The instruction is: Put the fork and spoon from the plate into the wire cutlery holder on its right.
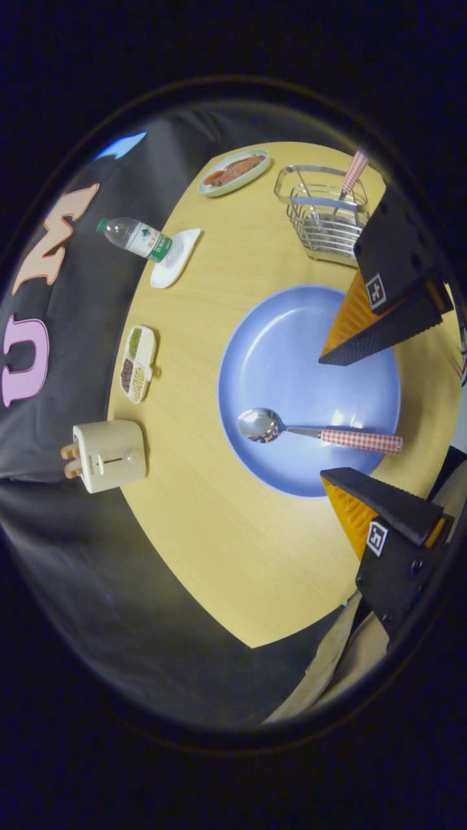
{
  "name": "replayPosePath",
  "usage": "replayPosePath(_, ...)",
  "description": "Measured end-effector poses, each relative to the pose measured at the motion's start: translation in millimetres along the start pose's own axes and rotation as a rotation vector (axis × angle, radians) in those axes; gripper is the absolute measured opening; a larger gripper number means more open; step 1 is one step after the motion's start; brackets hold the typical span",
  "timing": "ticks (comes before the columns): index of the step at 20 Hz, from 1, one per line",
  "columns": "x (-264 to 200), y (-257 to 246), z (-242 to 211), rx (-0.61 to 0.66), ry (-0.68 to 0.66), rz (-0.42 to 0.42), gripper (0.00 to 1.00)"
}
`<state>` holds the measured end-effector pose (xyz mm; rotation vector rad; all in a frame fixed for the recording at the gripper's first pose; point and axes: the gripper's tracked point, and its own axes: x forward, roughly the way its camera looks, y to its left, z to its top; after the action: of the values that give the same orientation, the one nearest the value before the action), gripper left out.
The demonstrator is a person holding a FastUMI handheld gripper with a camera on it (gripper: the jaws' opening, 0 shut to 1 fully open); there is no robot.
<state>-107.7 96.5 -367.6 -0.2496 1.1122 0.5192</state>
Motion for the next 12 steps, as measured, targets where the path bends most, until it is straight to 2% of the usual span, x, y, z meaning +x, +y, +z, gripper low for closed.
replayPosePath(3, 10.1, 0.4, -6.5, -0.017, 0.024, -0.025, 1.00)
replayPosePath(12, 23.8, 8.3, -23.8, -0.059, 0.093, -0.034, 0.54)
